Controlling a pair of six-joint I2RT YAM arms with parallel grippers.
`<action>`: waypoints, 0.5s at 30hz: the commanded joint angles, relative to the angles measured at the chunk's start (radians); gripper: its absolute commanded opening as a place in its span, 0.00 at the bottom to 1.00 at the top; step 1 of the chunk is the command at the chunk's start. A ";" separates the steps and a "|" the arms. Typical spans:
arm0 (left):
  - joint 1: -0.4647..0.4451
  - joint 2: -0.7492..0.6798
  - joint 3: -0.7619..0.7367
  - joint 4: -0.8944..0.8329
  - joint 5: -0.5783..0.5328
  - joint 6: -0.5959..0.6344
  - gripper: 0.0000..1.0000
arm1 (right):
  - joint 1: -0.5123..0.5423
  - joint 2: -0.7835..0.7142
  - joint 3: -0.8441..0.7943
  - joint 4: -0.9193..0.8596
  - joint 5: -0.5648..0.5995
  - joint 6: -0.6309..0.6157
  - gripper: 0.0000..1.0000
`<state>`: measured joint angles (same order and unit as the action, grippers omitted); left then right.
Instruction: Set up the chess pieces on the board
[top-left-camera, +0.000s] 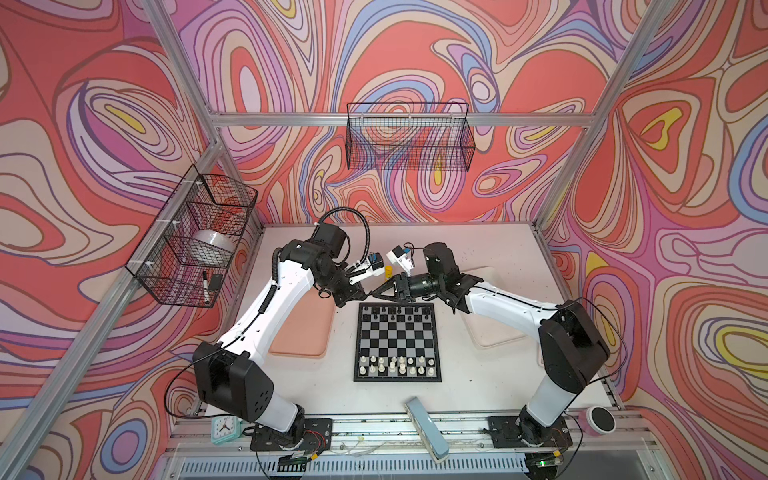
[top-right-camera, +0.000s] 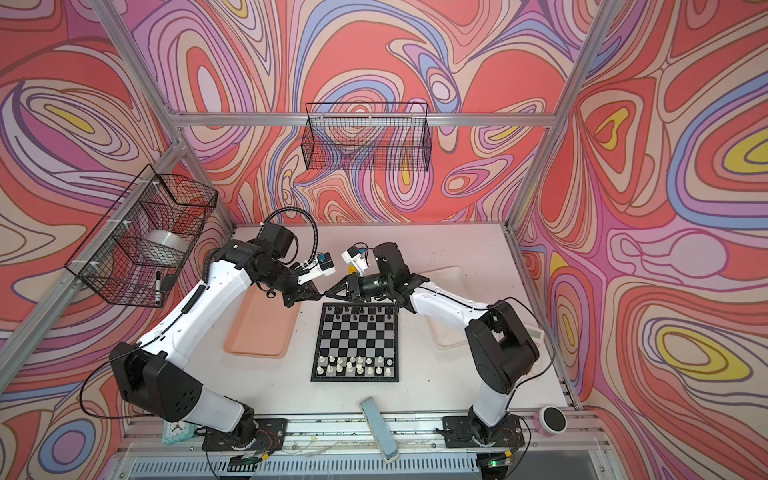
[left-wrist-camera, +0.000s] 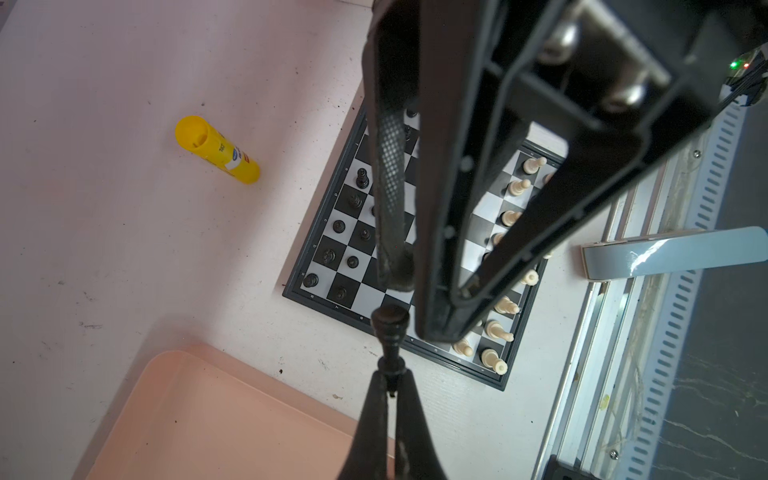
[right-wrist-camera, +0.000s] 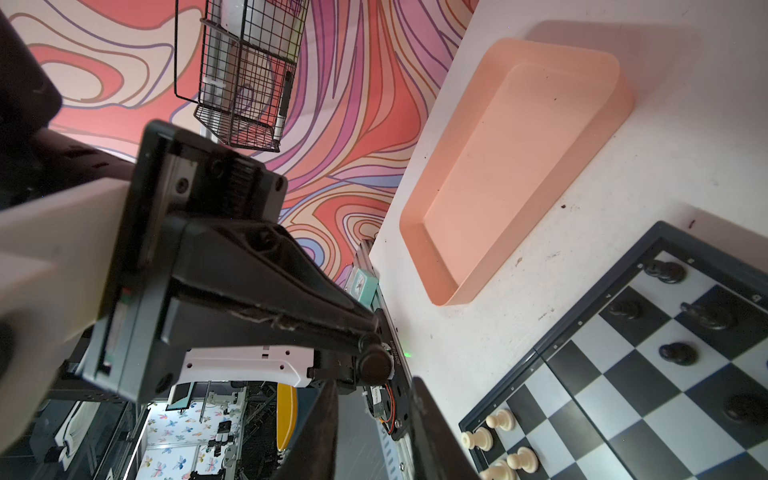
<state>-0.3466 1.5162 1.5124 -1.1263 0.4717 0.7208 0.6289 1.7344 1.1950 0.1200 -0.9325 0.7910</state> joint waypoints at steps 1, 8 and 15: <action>-0.009 -0.024 0.018 -0.040 0.018 -0.017 0.04 | -0.002 0.013 0.023 0.012 -0.007 -0.002 0.30; -0.029 -0.024 0.017 -0.040 0.016 -0.020 0.04 | -0.003 0.014 0.029 0.015 -0.007 -0.003 0.30; -0.034 -0.027 0.012 -0.036 0.013 -0.023 0.04 | -0.003 0.017 0.032 0.021 -0.014 0.001 0.27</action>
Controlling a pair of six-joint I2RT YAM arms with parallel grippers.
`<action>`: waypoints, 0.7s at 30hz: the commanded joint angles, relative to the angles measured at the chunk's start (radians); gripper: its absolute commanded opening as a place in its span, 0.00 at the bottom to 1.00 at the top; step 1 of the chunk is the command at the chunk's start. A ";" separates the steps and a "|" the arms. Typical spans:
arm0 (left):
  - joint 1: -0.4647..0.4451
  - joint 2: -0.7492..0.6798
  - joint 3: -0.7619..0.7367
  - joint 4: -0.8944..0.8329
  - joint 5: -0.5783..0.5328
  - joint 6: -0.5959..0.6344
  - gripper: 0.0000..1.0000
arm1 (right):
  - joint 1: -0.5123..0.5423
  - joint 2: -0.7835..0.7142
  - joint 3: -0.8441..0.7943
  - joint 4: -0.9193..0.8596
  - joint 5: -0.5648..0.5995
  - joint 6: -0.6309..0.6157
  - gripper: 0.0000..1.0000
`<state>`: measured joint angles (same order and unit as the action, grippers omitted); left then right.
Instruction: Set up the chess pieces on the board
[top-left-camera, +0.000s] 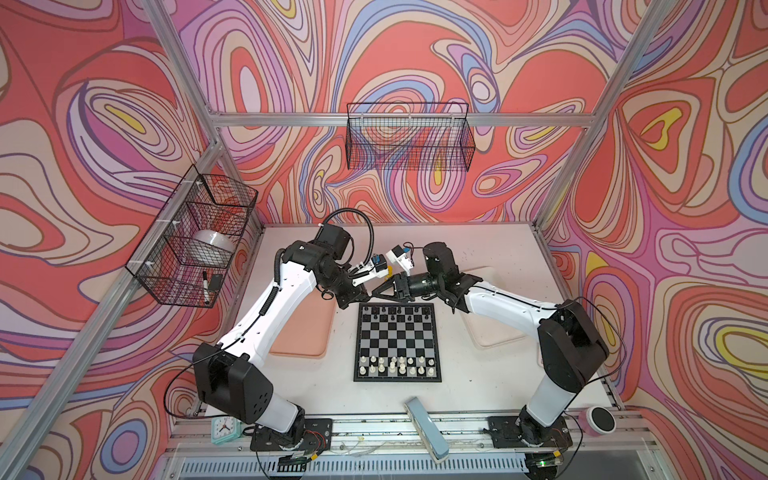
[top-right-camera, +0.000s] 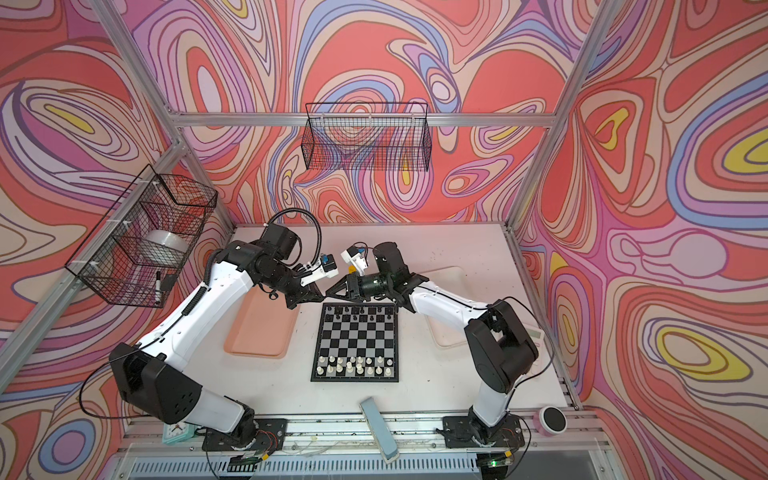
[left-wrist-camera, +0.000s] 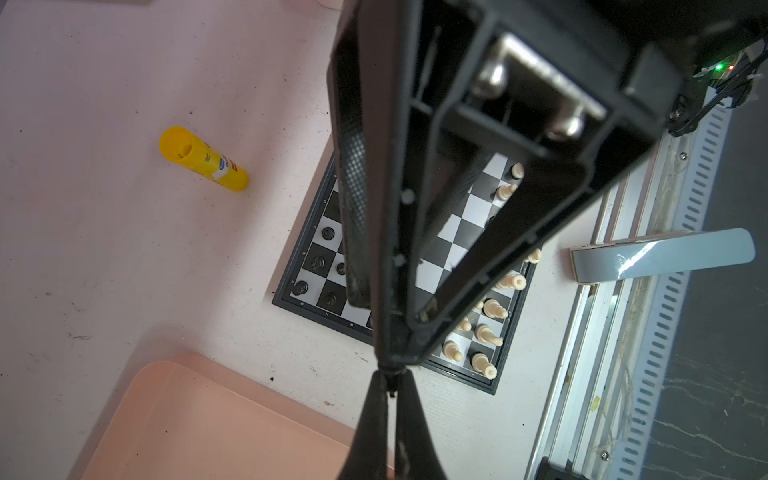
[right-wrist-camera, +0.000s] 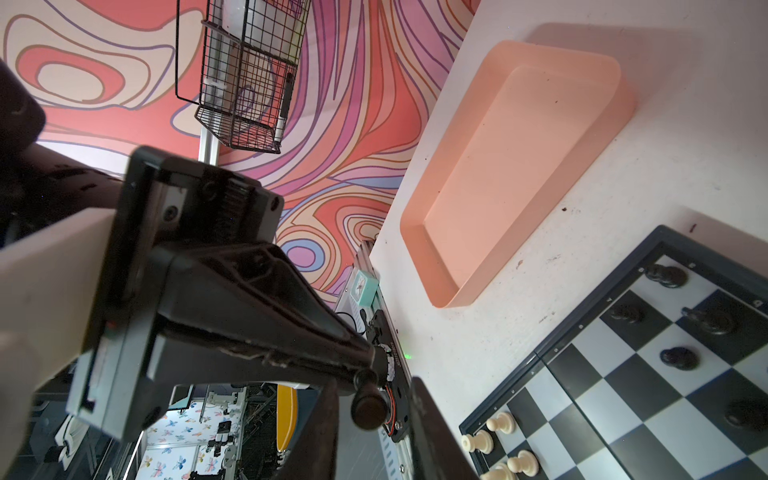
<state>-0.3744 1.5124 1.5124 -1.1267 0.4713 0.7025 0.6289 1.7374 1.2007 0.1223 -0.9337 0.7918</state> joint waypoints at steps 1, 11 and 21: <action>-0.007 -0.023 0.010 -0.035 0.011 -0.005 0.04 | -0.003 0.014 0.026 0.019 -0.016 0.001 0.26; -0.010 -0.029 0.008 -0.027 0.013 -0.009 0.04 | -0.002 0.012 0.020 0.031 -0.022 0.010 0.27; -0.012 -0.031 0.003 -0.013 0.012 -0.012 0.05 | -0.002 0.016 0.013 0.043 -0.028 0.020 0.26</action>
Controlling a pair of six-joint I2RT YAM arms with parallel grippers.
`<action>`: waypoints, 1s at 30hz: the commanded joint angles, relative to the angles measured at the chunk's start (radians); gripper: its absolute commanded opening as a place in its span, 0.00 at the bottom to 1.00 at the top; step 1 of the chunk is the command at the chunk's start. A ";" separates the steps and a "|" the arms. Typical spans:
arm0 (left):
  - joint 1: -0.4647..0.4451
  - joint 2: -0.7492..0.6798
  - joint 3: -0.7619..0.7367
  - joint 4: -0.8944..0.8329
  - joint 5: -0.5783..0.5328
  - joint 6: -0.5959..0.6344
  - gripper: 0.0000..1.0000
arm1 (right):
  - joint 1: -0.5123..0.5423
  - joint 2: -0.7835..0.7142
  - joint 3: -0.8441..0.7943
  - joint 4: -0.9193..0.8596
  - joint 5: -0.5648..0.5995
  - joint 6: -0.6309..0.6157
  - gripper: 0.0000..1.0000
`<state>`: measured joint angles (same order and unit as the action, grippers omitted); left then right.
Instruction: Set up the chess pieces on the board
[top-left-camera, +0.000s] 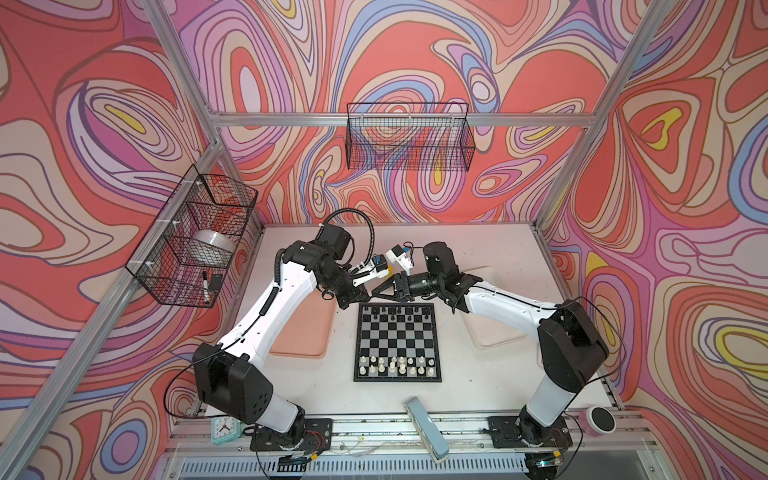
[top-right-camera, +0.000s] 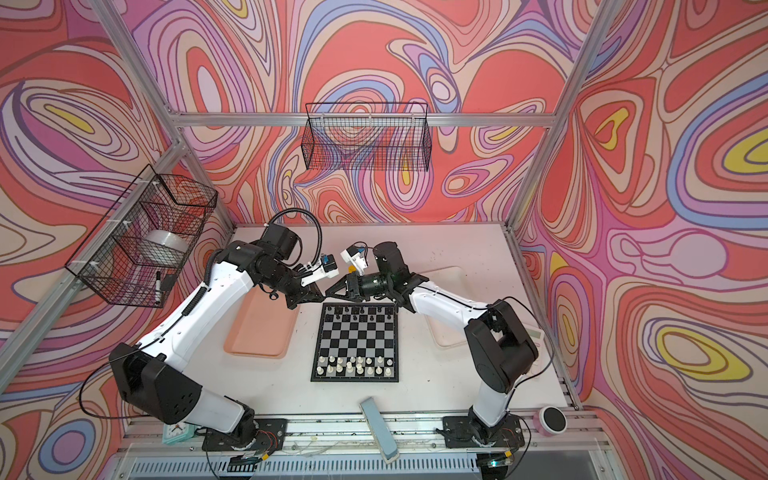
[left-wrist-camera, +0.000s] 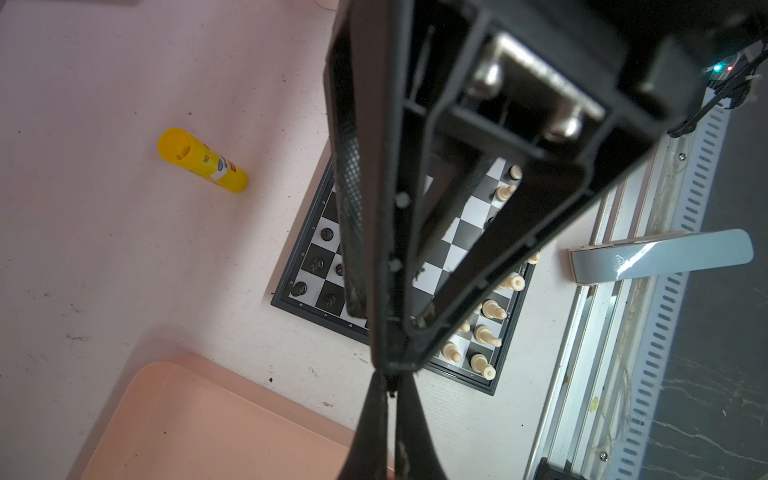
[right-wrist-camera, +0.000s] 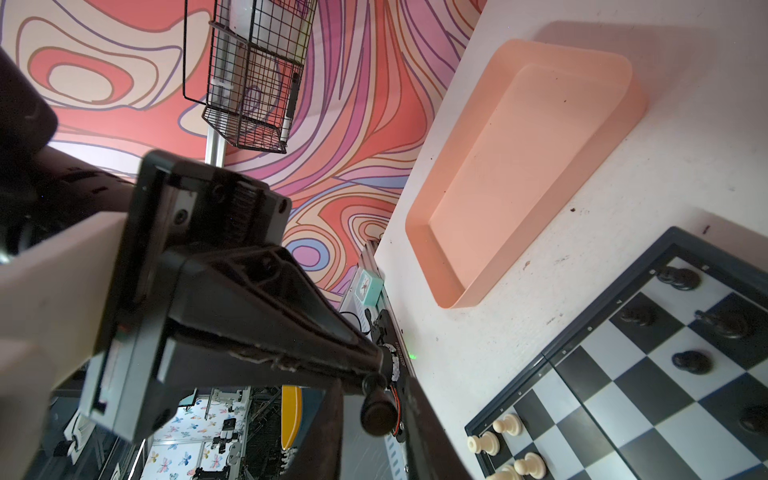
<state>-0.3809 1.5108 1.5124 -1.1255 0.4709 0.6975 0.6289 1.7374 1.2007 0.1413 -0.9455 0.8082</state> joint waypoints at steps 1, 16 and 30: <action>-0.007 -0.029 0.003 -0.013 0.012 -0.008 0.05 | -0.002 0.014 0.011 0.024 -0.015 0.005 0.25; -0.015 -0.024 0.005 0.004 0.009 -0.015 0.05 | -0.003 0.019 0.002 0.038 -0.016 0.011 0.20; -0.015 -0.036 -0.016 0.022 -0.021 -0.007 0.23 | -0.003 0.019 -0.002 0.048 -0.014 0.019 0.10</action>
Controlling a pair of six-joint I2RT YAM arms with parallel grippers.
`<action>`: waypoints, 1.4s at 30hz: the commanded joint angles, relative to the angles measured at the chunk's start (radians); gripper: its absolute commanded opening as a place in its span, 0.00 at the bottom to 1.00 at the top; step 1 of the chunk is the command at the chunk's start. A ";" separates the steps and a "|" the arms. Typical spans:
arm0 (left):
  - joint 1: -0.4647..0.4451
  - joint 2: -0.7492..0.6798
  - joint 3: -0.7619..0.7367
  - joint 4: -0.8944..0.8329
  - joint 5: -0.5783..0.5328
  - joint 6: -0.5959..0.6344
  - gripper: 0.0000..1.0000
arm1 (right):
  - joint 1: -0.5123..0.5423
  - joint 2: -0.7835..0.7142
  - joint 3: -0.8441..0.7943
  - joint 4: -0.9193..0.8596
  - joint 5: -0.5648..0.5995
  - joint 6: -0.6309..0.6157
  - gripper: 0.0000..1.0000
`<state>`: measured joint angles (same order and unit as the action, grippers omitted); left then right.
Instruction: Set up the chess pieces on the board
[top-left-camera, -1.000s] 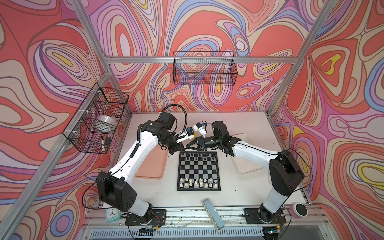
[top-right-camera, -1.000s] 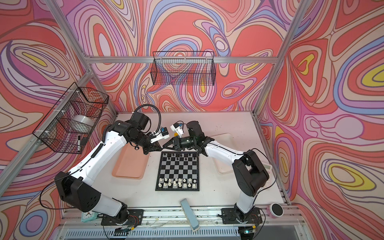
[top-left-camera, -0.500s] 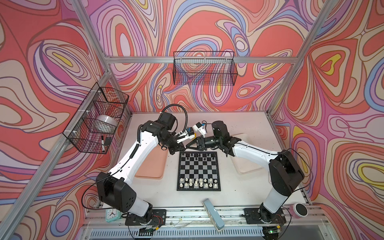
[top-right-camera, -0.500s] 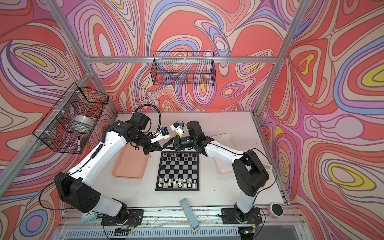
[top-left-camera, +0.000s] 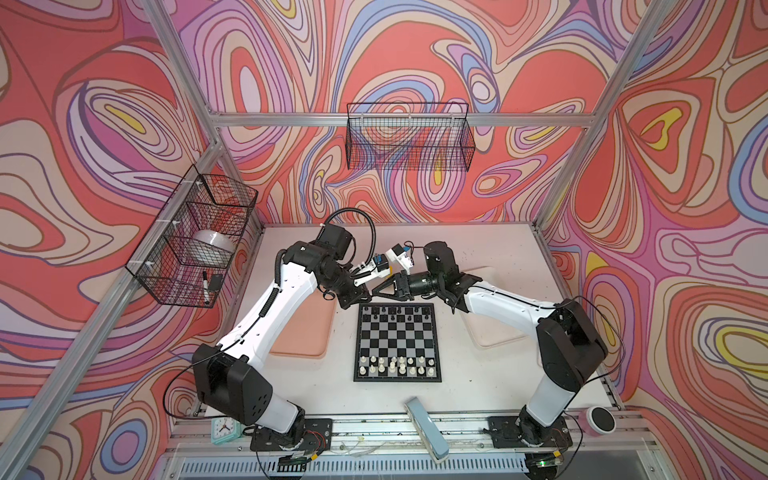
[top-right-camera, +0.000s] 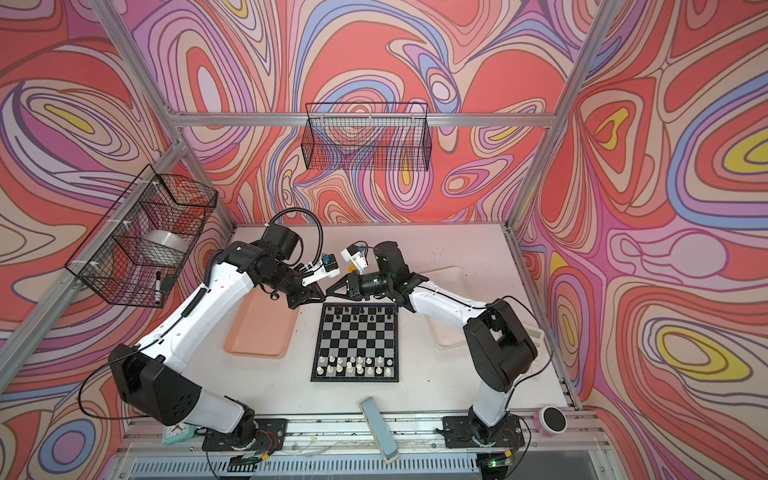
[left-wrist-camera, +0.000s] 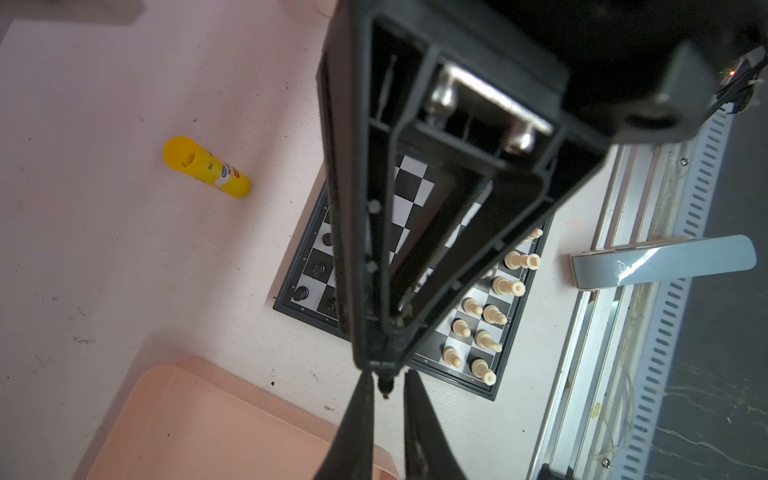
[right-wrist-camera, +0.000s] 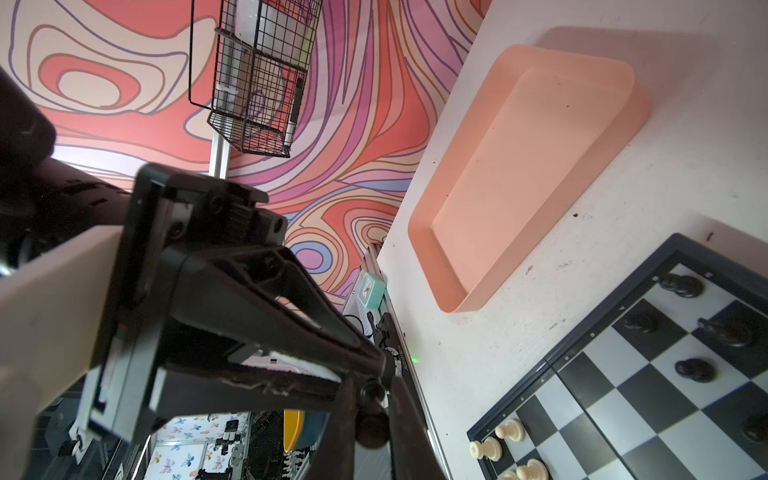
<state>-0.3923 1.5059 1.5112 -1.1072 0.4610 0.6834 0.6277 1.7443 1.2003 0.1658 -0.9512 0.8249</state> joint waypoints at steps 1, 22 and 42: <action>-0.004 -0.034 -0.017 0.007 -0.014 0.008 0.26 | -0.002 0.010 -0.001 0.026 -0.008 0.005 0.10; -0.001 -0.172 -0.026 0.042 -0.026 -0.053 0.41 | -0.084 0.060 -0.043 0.527 -0.067 0.396 0.10; 0.143 -0.096 0.295 0.136 0.248 -0.449 0.36 | -0.157 0.184 -0.025 1.325 0.055 1.039 0.08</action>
<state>-0.2554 1.3792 1.7798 -0.9943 0.6350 0.3218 0.4717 1.9800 1.1618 1.4258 -0.9295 1.8252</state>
